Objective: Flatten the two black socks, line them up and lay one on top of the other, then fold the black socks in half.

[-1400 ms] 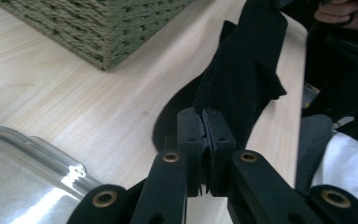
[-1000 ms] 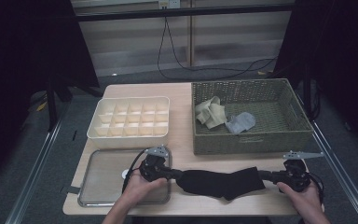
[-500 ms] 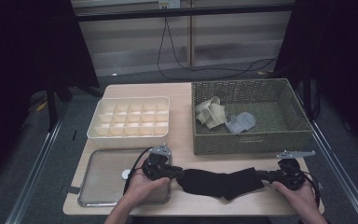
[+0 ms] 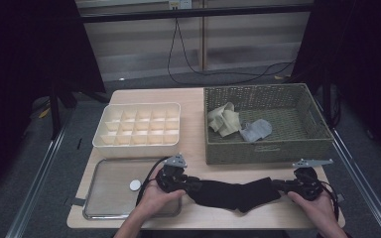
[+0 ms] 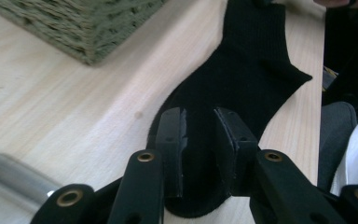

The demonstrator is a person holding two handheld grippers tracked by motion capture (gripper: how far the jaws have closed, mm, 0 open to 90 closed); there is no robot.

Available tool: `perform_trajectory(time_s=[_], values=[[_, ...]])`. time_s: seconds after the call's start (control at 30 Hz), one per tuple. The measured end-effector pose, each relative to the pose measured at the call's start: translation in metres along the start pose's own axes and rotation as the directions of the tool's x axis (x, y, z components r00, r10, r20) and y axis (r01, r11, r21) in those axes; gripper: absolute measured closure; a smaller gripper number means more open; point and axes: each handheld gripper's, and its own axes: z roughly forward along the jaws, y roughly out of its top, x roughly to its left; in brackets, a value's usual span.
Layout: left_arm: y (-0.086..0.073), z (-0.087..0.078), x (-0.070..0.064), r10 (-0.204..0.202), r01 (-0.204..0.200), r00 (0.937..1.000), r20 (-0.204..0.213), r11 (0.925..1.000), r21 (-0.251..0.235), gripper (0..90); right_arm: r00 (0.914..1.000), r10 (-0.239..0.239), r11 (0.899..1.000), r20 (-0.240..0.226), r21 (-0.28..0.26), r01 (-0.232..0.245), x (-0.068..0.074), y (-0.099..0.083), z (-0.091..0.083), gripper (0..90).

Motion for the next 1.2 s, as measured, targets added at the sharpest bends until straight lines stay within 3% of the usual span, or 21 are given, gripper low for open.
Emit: perform_trajectory(time_s=[0.17, 0.23, 0.27, 0.37, 0.63, 0.67, 0.8, 1.2], values=[[0.000, 0.008, 0.001, 0.011, -0.011, 0.9999, 0.001, 0.9994, 0.032, 72.1, 1.0000, 0.004, 1.000, -0.004, 0.009, -0.004, -0.002, 0.004, 0.002, 79.8], [-0.001, 0.012, 0.000, 0.028, -0.028, 0.9996, 0.002, 0.9971, 0.070, 71.8, 1.0000, -0.006, 1.000, 0.005, 0.023, 0.006, -0.003, 0.009, 0.003, 78.7], [-0.002, 0.015, -0.001, 0.023, -0.023, 0.9997, 0.004, 0.9981, 0.057, 70.6, 0.9999, -0.008, 1.000, 0.008, 0.025, 0.008, -0.004, 0.010, 0.004, 77.0], [-0.002, 0.018, 0.000, 0.025, -0.023, 0.9995, -0.017, 0.9956, 0.090, 67.6, 0.9999, -0.006, 1.000, 0.011, 0.011, 0.005, -0.006, 0.009, 0.006, 73.1], [-0.005, 0.022, -0.002, 0.029, -0.026, 0.9990, -0.035, 0.9958, 0.088, 65.8, 0.9999, -0.002, 1.000, 0.012, -0.017, 0.002, -0.007, 0.005, 0.004, 65.8], [-0.004, 0.022, -0.003, 0.042, -0.037, 0.9982, -0.044, 0.9936, 0.107, 65.8, 0.9999, -0.003, 1.000, 0.015, -0.018, 0.003, -0.006, 0.004, 0.003, 63.2], [-0.005, 0.022, -0.002, 0.046, -0.043, 0.9983, -0.035, 0.9935, 0.105, 65.7, 0.9997, -0.007, 1.000, 0.024, -0.017, 0.008, -0.004, 0.001, 0.000, 59.0], [-0.007, 0.023, -0.003, 0.045, -0.042, 0.9984, -0.035, 0.9949, 0.092, 65.0, 0.9995, -0.022, 1.000, 0.022, 0.008, 0.021, -0.003, -0.001, 0.004, 58.0]])
